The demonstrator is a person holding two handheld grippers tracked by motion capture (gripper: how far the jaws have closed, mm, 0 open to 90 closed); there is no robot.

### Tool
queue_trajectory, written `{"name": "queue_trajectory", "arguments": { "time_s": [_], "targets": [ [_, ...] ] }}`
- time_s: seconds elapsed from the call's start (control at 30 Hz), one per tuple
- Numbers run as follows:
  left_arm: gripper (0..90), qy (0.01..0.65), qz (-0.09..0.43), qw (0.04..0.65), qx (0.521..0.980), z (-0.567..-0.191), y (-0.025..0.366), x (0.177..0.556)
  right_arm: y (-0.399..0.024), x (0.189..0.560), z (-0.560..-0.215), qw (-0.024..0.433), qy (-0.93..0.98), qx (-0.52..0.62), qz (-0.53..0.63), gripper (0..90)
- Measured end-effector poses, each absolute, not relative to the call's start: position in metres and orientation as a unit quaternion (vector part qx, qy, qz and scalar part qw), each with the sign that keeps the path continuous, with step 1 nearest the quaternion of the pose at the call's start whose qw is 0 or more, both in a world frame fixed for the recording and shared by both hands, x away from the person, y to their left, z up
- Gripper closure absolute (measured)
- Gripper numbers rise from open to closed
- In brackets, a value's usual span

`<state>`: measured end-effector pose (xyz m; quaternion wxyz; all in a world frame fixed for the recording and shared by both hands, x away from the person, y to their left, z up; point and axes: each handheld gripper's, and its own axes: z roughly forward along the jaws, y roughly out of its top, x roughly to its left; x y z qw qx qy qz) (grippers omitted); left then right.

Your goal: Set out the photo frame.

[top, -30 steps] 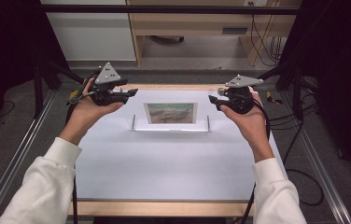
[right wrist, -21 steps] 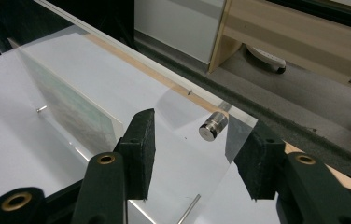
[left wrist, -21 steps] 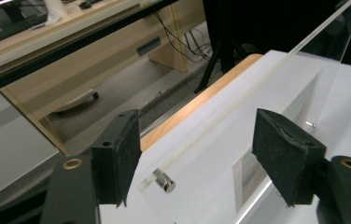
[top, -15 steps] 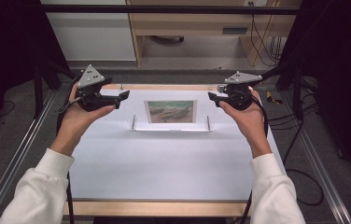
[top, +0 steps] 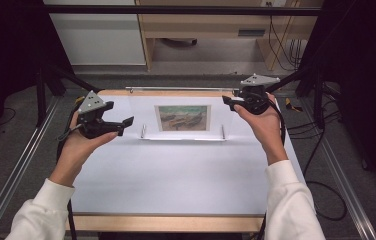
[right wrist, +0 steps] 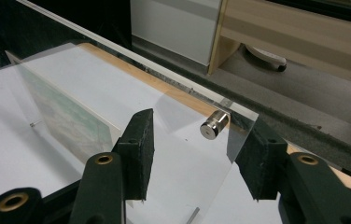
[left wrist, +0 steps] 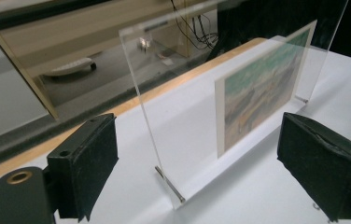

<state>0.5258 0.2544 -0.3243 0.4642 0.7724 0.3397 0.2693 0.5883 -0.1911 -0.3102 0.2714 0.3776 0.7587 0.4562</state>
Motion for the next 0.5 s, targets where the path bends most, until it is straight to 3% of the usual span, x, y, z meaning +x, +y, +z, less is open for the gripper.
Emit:
{"name": "queue_trajectory", "arguments": {
  "time_s": [0.5],
  "targets": [
    [12.4, 0.362, 0.24, 0.459, 0.775, -0.366, 0.265, 0.522, -0.191, 0.6, -0.312, 0.264, 0.749, 0.393, 0.463, 50.2]
  ]
}}
